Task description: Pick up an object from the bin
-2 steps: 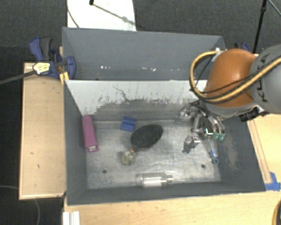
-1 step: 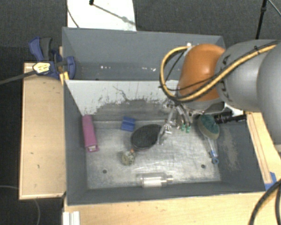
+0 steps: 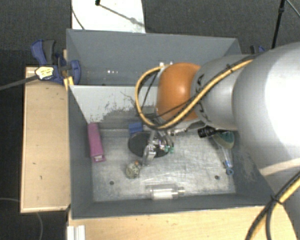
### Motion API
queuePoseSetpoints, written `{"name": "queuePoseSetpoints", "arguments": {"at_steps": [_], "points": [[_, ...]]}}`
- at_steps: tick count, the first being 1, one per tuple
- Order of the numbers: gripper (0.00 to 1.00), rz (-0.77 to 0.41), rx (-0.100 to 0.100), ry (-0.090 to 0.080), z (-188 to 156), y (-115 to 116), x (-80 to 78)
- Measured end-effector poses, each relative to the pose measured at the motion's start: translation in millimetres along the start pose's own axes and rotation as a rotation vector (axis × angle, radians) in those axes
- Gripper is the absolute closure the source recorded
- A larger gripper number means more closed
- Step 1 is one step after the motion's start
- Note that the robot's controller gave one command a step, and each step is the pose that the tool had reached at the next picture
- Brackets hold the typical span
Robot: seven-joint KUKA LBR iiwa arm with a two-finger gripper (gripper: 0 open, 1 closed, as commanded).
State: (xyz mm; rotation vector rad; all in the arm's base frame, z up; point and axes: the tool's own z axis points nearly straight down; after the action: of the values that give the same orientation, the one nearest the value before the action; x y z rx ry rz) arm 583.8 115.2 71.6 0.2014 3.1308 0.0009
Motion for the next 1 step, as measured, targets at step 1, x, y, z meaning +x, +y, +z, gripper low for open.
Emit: {"name": "queuePoseSetpoints", "arguments": {"at_steps": [1], "points": [[1.00,0.004,0.001,0.000,-2.7,-2.9,-1.4]]}}
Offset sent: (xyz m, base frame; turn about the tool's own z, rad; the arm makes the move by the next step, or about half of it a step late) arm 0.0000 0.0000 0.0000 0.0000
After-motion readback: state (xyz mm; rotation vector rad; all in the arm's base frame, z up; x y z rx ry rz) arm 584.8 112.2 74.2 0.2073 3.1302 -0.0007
